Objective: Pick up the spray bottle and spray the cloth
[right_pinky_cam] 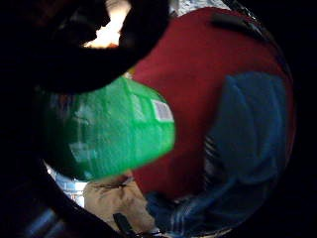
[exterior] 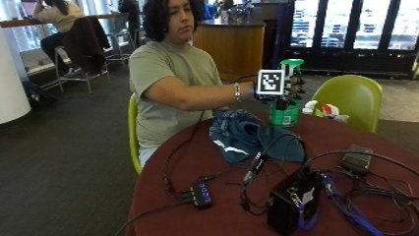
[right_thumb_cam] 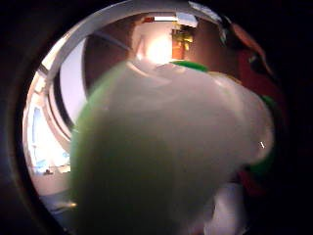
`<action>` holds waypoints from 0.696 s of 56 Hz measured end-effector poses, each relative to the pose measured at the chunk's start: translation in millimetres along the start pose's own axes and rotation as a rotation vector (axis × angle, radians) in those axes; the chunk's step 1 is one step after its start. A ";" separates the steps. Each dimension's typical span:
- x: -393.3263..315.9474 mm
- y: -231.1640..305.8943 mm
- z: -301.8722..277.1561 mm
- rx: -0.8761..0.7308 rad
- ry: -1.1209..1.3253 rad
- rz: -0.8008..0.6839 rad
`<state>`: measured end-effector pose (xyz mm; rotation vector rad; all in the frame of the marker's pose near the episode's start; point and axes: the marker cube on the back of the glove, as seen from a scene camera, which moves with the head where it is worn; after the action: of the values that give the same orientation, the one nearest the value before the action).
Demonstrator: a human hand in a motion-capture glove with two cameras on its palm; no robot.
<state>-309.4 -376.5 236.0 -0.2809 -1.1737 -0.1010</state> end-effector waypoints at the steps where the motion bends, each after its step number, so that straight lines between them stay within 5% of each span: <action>1: 2.1 5.2 -3.0 -0.002 0.024 0.005; 39: 4.6 192.4 -99.4 0.045 0.910 0.242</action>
<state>-175.6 -218.2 173.2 -0.2879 -0.2346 0.0157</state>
